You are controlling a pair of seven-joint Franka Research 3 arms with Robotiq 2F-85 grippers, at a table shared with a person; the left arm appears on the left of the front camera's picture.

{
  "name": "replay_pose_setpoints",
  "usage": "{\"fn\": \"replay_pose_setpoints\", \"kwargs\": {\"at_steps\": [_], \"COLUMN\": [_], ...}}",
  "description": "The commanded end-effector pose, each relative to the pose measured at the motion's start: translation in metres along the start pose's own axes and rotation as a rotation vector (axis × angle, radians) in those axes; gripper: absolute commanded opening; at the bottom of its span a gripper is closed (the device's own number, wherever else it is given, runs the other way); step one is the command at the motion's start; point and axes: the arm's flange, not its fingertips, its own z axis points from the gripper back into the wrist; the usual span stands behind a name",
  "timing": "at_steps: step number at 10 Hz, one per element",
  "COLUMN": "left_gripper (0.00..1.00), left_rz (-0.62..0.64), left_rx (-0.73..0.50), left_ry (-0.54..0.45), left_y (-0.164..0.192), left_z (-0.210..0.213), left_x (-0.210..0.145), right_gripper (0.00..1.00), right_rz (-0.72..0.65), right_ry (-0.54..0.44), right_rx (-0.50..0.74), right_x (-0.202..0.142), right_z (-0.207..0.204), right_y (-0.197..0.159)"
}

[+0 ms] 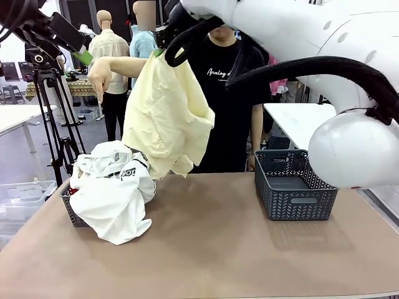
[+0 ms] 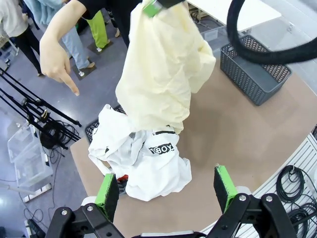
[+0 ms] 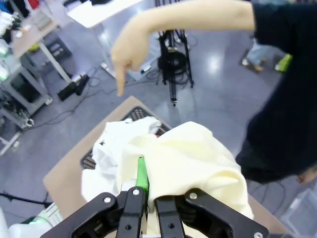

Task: Sort the tops and bottoms.
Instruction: Sort the clothes according to human instructions.

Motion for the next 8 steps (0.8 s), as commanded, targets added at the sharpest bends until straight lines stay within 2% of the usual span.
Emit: {"fn": "replay_pose_setpoints", "kwargs": {"at_steps": [1, 3, 5, 8], "left_gripper": [1.0, 1.0, 1.0, 1.0], "left_rz": [0.004, 0.004, 0.004, 0.004], "left_rx": [-0.005, -0.005, -0.005, -0.005], "left_ry": [-0.003, -0.003, -0.003, -0.003], "left_y": [0.0, 0.0, 0.0, 0.0], "left_z": [0.001, 0.001, 0.001, 0.001], "left_x": [0.0, 0.0, 0.0, 0.0], "right_gripper": [0.0, 0.0, 0.0, 0.0], "right_rz": [0.016, -0.009, 0.006, 0.006], "right_ry": [-0.105, -0.242, -0.164, -0.011], "right_rx": [0.171, 0.347, 0.458, 0.603], "right_x": [0.037, 0.049, 0.06, 0.047], "right_z": [-0.047, -0.076, -0.107, -0.168], "right_y": [0.009, 0.025, 0.047, 0.076]}}
